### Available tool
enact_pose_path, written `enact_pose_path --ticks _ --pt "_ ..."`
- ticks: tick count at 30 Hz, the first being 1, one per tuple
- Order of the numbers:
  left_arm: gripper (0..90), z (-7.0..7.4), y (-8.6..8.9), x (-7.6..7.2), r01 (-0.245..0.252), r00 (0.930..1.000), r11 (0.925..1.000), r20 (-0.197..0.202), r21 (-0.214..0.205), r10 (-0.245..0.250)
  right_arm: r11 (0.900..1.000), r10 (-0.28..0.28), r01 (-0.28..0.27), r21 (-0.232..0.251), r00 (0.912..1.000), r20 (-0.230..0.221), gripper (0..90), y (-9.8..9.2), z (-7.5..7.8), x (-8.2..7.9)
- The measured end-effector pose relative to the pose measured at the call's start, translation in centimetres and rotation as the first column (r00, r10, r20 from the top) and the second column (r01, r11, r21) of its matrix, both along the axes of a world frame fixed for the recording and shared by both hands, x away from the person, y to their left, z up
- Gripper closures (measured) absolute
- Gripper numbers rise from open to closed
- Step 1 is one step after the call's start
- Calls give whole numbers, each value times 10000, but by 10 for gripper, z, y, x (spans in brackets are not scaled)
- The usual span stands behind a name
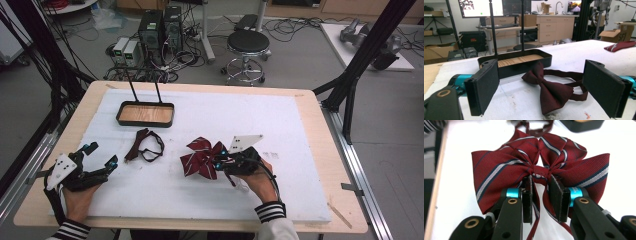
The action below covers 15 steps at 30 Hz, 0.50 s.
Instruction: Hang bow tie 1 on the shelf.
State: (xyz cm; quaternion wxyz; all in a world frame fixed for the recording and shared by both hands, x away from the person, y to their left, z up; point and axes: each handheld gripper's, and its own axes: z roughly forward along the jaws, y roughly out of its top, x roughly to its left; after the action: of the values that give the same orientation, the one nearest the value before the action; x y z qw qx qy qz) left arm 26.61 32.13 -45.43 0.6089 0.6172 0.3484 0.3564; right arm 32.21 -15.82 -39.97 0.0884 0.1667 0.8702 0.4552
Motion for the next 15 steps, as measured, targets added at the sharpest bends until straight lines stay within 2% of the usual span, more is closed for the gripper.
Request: enact_pose_path --ticks 6,8,10,12,15 --pt "148 2 -2 4 270 9991 9996 -341 78 -267 9976 258 -274 642 9993 256 733 5 3 -1" --pt "148 5 -4 6 621 9971 9981 -448 10 -620 9961 300 -324 825 9991 303 733 5 5 -1" --pt "150 10 -6 7 937 9945 9955 -483 139 -929 9943 371 -401 988 9988 326 733 5 8 -1" --pt "150 16 -9 10 1313 9903 9907 -499 364 -1294 9934 398 -438 1057 9984 399 733 4 9 -1" --pt "150 30 -17 15 2054 9774 9773 -610 521 -2022 9913 419 -471 1229 9981 444 732 5 9 -1"
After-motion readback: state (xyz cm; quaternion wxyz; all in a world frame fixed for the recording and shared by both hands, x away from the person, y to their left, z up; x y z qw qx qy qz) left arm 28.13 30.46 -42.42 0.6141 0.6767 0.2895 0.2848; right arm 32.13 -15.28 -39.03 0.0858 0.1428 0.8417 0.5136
